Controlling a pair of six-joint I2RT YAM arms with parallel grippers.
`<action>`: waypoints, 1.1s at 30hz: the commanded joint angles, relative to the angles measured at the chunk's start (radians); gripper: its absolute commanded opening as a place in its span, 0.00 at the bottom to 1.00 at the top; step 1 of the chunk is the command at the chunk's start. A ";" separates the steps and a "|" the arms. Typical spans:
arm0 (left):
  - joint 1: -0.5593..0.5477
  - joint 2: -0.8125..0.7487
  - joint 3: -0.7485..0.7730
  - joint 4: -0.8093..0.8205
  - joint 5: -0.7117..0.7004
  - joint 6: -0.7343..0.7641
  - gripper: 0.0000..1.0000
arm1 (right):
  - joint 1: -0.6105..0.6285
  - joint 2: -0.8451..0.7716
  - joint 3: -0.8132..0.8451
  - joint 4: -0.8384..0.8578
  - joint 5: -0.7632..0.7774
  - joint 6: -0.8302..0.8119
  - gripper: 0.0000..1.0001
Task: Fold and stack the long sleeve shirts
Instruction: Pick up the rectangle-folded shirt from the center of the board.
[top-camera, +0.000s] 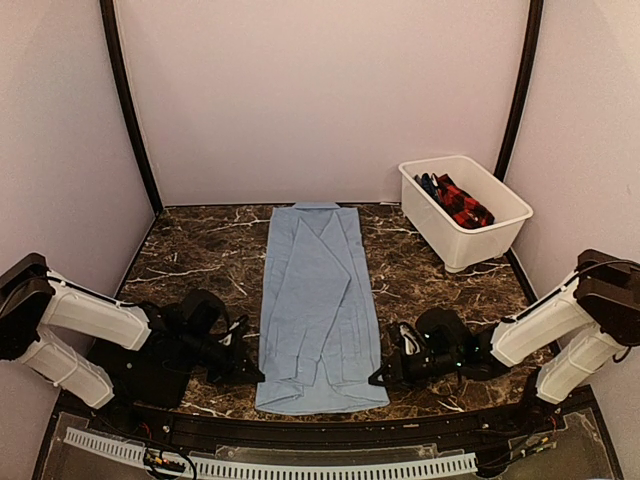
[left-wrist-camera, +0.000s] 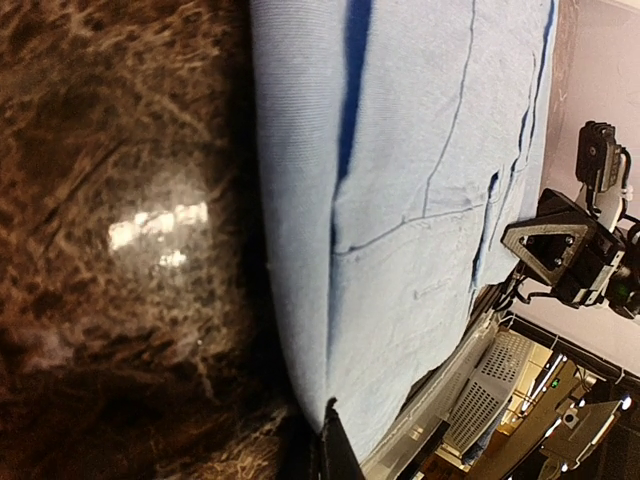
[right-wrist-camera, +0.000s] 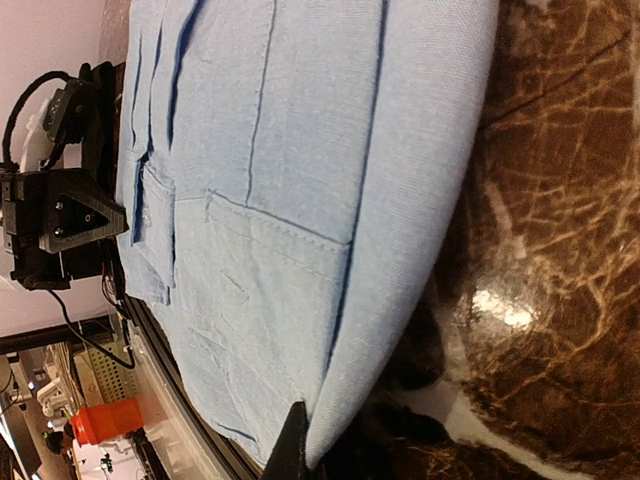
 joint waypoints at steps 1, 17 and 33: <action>-0.007 -0.057 -0.015 -0.020 0.033 -0.002 0.00 | 0.039 0.005 0.016 0.023 0.007 0.025 0.01; -0.004 -0.191 -0.021 -0.064 0.023 -0.036 0.00 | 0.062 -0.142 0.084 -0.116 0.081 0.040 0.00; 0.166 -0.130 0.023 0.300 0.124 -0.326 0.00 | -0.092 -0.081 0.216 -0.026 0.075 0.047 0.00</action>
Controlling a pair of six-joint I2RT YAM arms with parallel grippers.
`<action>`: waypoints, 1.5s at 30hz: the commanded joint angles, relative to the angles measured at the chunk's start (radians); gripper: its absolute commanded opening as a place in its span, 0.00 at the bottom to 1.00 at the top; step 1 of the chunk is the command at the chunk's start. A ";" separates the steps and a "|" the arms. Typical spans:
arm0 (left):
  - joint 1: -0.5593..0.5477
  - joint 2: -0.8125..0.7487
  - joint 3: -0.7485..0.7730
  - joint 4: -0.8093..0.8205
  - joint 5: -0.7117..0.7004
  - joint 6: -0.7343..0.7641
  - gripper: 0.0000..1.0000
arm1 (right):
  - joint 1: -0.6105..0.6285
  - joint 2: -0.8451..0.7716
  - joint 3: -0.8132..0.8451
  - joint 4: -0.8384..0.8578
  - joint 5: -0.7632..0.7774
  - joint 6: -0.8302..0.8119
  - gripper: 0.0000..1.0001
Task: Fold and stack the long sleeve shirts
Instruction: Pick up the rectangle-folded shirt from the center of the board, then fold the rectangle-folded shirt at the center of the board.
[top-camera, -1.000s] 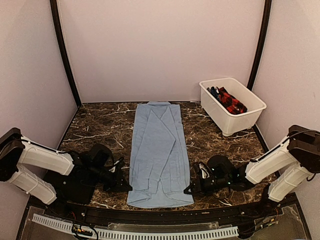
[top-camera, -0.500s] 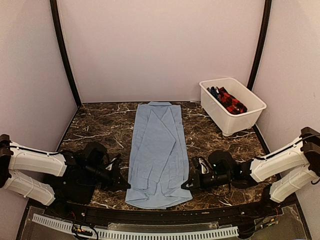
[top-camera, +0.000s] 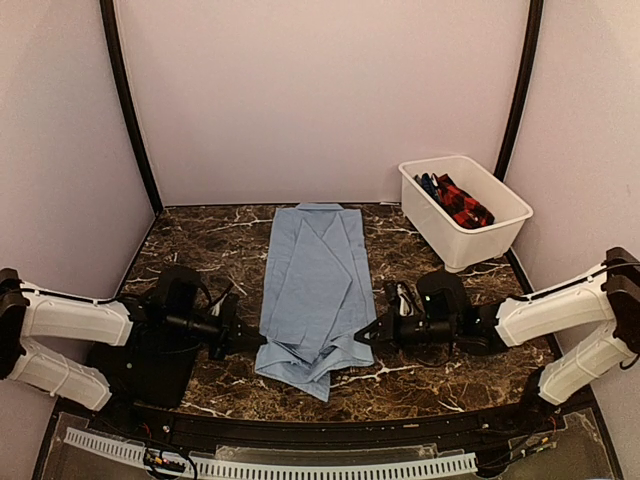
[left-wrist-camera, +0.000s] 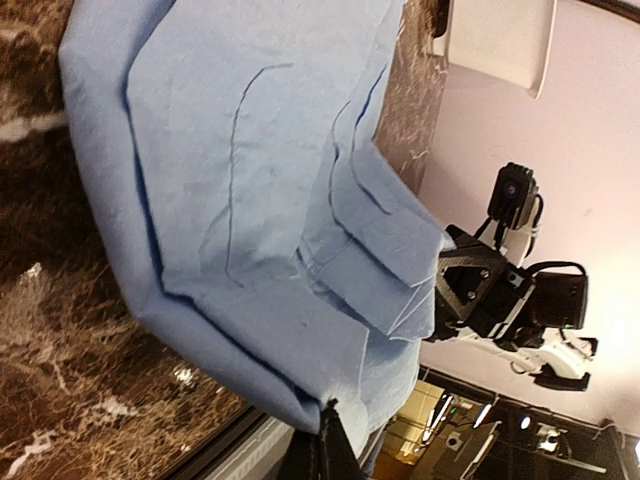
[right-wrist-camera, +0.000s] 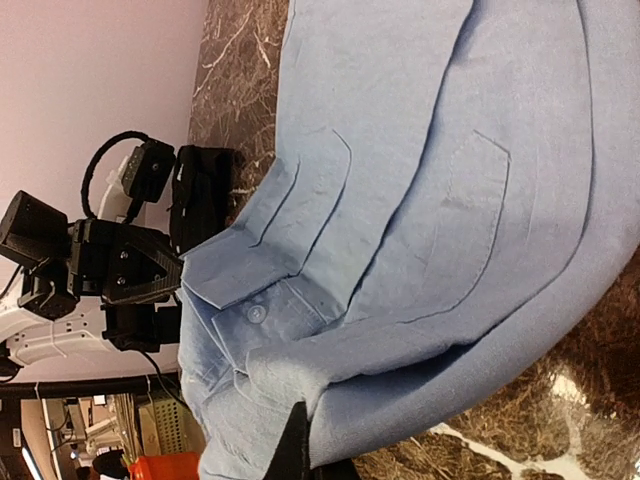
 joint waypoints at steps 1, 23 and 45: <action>0.068 0.050 0.040 0.193 0.049 -0.108 0.00 | -0.066 0.037 0.047 0.084 0.011 -0.001 0.00; 0.269 0.665 0.386 0.462 0.038 -0.101 0.00 | -0.356 0.517 0.440 0.073 -0.083 -0.148 0.00; 0.183 0.470 0.060 0.456 -0.055 -0.084 0.00 | -0.203 0.415 0.199 0.096 -0.045 -0.095 0.00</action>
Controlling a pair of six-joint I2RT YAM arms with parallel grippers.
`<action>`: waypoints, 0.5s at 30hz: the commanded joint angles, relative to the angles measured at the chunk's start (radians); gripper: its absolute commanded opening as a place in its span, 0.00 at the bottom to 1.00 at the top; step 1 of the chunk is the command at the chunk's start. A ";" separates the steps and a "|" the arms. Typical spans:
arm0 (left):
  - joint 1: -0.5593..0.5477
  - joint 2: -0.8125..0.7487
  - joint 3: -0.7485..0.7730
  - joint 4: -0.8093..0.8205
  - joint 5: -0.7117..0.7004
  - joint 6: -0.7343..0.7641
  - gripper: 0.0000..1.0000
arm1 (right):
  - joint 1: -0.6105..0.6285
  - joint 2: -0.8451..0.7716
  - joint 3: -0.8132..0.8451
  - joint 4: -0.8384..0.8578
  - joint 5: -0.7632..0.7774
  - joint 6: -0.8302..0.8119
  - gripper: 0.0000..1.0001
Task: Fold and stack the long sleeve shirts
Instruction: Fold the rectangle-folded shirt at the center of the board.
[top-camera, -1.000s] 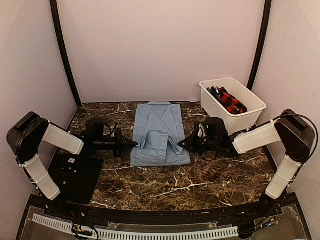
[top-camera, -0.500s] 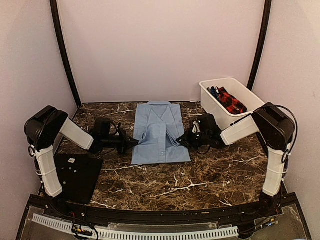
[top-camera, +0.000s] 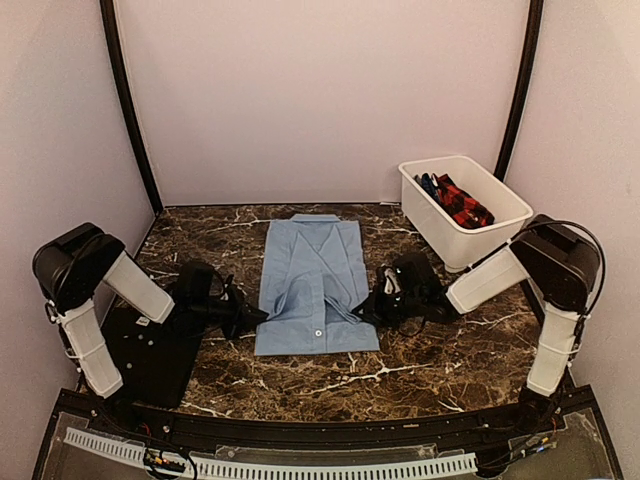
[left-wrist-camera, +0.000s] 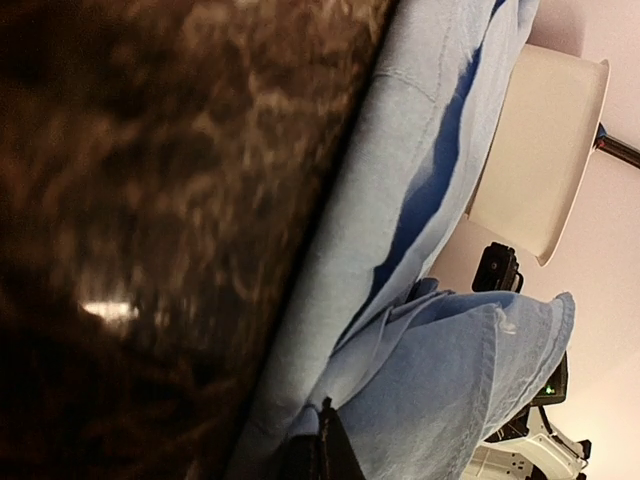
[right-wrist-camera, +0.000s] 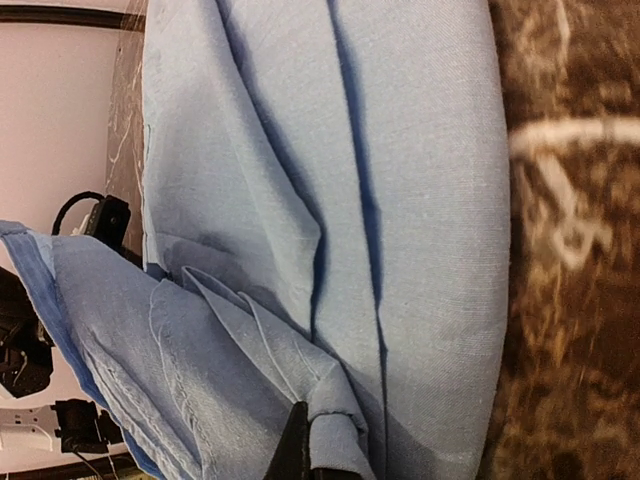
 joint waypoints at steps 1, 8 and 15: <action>-0.046 -0.157 -0.107 0.004 -0.040 -0.016 0.00 | 0.054 -0.102 -0.112 0.035 0.030 0.043 0.00; -0.073 -0.307 -0.091 -0.153 -0.094 0.044 0.00 | 0.070 -0.225 -0.146 0.028 0.049 0.065 0.00; -0.071 -0.281 -0.017 -0.185 -0.088 0.074 0.00 | 0.053 -0.255 -0.095 -0.018 0.067 0.045 0.00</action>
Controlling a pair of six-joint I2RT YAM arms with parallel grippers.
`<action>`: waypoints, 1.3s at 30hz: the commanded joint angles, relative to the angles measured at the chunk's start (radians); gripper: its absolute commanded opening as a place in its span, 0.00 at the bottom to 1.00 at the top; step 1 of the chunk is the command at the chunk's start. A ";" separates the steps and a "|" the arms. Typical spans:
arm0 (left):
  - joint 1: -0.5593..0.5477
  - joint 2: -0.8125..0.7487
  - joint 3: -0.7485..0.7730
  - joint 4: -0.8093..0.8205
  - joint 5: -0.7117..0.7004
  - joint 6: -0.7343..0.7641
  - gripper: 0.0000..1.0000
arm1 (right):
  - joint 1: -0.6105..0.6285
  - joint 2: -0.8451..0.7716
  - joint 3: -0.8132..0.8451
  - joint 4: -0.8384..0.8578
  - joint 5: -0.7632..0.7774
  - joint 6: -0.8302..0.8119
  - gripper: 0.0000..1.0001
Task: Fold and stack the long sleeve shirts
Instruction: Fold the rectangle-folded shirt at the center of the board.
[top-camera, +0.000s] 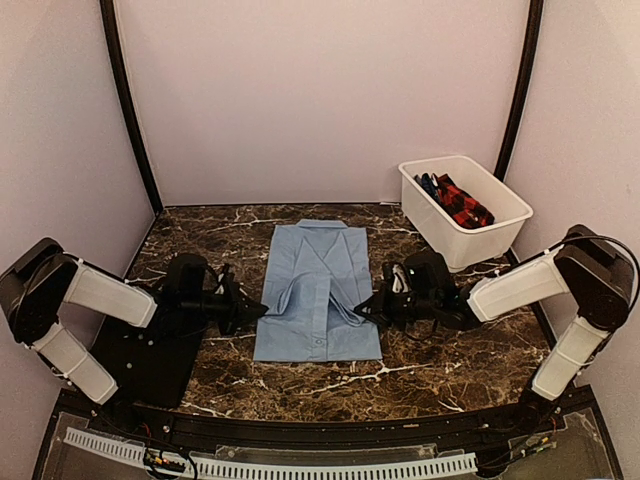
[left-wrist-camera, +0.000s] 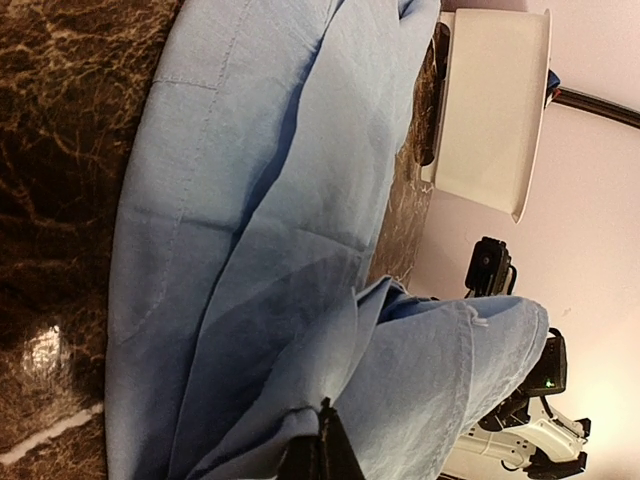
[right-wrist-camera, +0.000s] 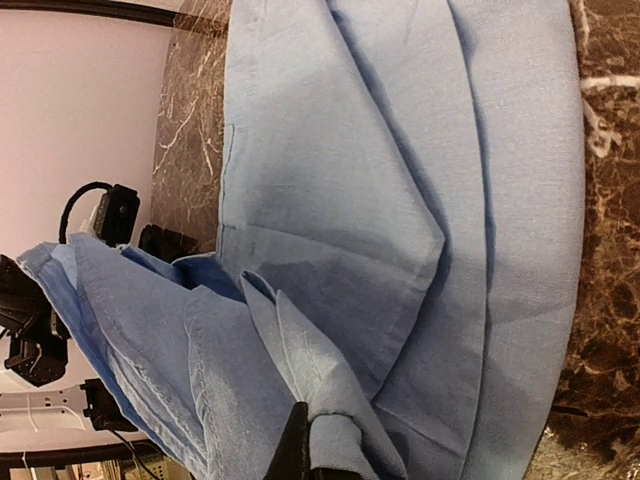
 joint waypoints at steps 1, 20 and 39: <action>0.003 0.018 0.047 -0.035 -0.011 0.042 0.00 | -0.019 -0.017 0.035 0.001 0.020 -0.009 0.00; 0.059 0.151 0.152 0.013 0.012 0.077 0.00 | -0.114 0.091 0.116 0.064 -0.055 -0.023 0.00; 0.113 0.271 0.280 -0.007 0.018 0.184 0.36 | -0.221 0.148 0.198 0.047 -0.114 -0.080 0.37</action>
